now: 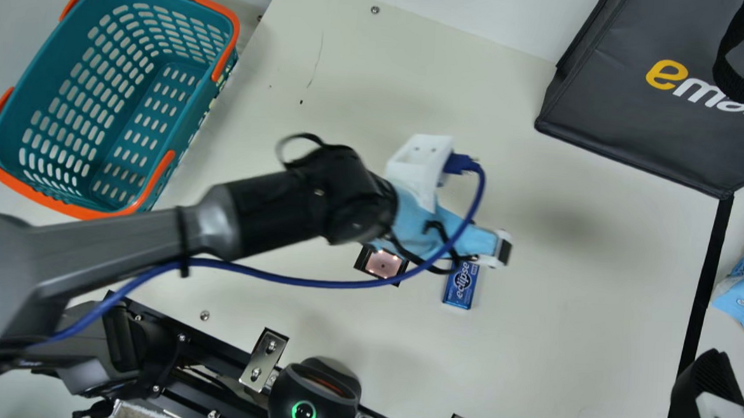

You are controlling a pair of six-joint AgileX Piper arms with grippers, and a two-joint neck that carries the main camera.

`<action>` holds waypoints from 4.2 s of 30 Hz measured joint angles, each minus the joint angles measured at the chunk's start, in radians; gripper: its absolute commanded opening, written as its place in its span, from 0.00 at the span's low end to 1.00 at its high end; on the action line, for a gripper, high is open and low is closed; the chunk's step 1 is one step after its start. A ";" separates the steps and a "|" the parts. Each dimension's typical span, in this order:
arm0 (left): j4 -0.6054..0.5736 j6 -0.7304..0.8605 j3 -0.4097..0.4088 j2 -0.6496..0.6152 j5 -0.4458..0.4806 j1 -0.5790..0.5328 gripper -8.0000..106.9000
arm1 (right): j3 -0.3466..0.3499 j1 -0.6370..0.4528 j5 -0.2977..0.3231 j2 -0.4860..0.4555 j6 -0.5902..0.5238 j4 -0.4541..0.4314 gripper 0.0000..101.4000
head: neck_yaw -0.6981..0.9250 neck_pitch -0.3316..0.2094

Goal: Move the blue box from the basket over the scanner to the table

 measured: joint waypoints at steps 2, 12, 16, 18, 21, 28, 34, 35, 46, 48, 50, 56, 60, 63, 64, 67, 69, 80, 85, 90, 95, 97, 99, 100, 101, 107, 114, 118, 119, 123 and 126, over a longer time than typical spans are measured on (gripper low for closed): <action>-0.033 0.071 0.045 -0.058 0.009 0.039 0.85 | 0.000 0.000 0.000 0.000 0.000 0.000 0.94 | 0.000 0.002; -0.108 0.368 0.190 -0.316 0.108 0.273 0.85 | 0.000 0.000 0.000 0.000 0.000 0.000 0.94 | -0.002 0.002; -0.074 0.451 0.207 -0.406 0.152 0.382 0.85 | 0.000 0.000 0.001 0.000 0.000 0.000 0.94 | -0.002 0.002; -0.049 0.479 0.210 -0.449 0.168 0.430 0.85 | 0.000 0.000 0.000 0.000 0.000 0.000 0.94 | -0.002 0.002; -0.002 0.509 0.210 -0.504 0.187 0.498 0.85 | 0.000 0.000 0.000 0.000 0.000 0.000 0.94 | 0.000 0.002; 0.122 0.510 0.189 -0.616 0.224 0.620 0.85 | 0.000 0.000 0.000 0.000 0.000 0.000 0.94 | 0.000 0.002; 0.256 0.483 0.187 -0.677 0.227 0.648 0.85 | 0.000 0.000 0.000 0.000 0.000 0.000 0.94 | -0.072 0.002; 0.279 0.478 0.187 -0.685 0.230 0.648 0.85 | 0.000 0.000 0.000 0.000 0.000 0.000 0.94 | -0.095 0.002; 0.346 0.465 0.187 -0.692 0.235 0.648 0.85 | 0.000 0.000 0.000 0.000 0.000 0.000 0.94 | -0.337 0.002; 0.346 0.465 0.187 -0.692 0.235 0.648 0.85 | 0.000 0.000 0.000 0.000 0.000 0.000 0.94 | -0.348 0.002; 0.346 0.465 0.187 -0.692 0.235 0.648 0.85 | -0.001 0.006 0.000 0.004 0.000 -0.003 0.94 | -0.347 0.002; 0.346 0.465 0.187 -0.692 0.235 0.648 0.85 | -0.007 0.076 -0.006 0.064 -0.039 0.005 0.94 | -0.347 0.002; 0.346 0.465 0.187 -0.692 0.235 0.648 0.85 | -0.007 0.137 -0.006 0.118 -0.070 0.025 0.94 | -0.347 0.002; 0.346 0.465 0.187 -0.692 0.235 0.648 0.85 | -0.005 0.189 -0.007 0.161 -0.090 0.041 0.94 | -0.348 0.000; 0.346 0.465 0.187 -0.692 0.235 0.648 0.85 | -0.002 0.207 -0.008 0.177 -0.091 0.045 0.94 | -0.347 0.002; 0.346 0.465 0.187 -0.692 0.235 0.648 0.85 | 0.002 0.255 -0.015 0.227 -0.087 0.053 0.94 | -0.347 0.002; 0.346 0.465 0.187 -0.692 0.235 0.648 0.85 | 0.003 0.285 -0.021 0.258 -0.069 0.057 0.94 | -0.347 0.002; 0.346 0.465 0.187 -0.692 0.235 0.648 0.85 | -0.002 0.468 -0.070 0.461 0.139 -0.009 0.94 | -0.347 0.000; 0.346 0.465 0.187 -0.692 0.235 0.648 0.85 | -0.010 0.540 -0.082 0.552 0.263 -0.059 0.94 | -0.347 0.000; 0.346 0.465 0.187 -0.692 0.235 0.648 0.85 | -0.021 0.590 -0.079 0.648 0.388 -0.082 0.94 | -0.347 0.002; 0.346 0.465 0.187 -0.692 0.235 0.648 0.85 | -0.032 0.617 -0.074 0.728 0.482 -0.082 0.94 | -0.347 0.002; 0.346 0.465 0.187 -0.692 0.235 0.648 0.85 | -0.035 0.625 -0.072 0.760 0.505 -0.081 0.94 | -0.347 0.002; 0.346 0.465 0.187 -0.692 0.235 0.648 0.85 | -0.039 0.633 -0.072 0.790 0.523 -0.076 0.94 | -0.347 0.000; 0.346 0.465 0.187 -0.692 0.235 0.648 0.85 | -0.041 0.635 -0.072 0.803 0.531 -0.074 0.94 | -0.347 0.002; 0.346 0.465 0.187 -0.692 0.235 0.648 0.85 | -0.041 0.638 -0.073 0.814 0.536 -0.074 0.94 | -0.347 0.000; 0.346 0.465 0.187 -0.692 0.235 0.648 0.85 | -0.045 0.653 -0.087 0.880 0.557 -0.067 0.94 | -0.347 0.002; 0.346 0.465 0.187 -0.692 0.235 0.648 0.85 | -0.037 0.667 -0.111 0.930 0.577 -0.062 0.94 | -0.347 0.000; 0.346 0.465 0.187 -0.692 0.235 0.648 0.85 | -0.025 0.678 -0.138 0.950 0.587 -0.064 0.94 | -0.347 0.000; 0.346 0.465 0.187 -0.692 0.235 0.648 0.85 | -0.022 0.680 -0.142 0.955 0.589 -0.064 0.94 | -0.348 0.002; 0.346 0.465 0.187 -0.692 0.235 0.648 0.85 | -0.010 0.692 -0.166 0.973 0.598 -0.074 0.94 | -0.347 0.002; 0.346 0.465 0.187 -0.692 0.235 0.648 0.85 | 0.001 0.701 -0.184 0.985 0.606 -0.078 0.94 | -0.348 0.000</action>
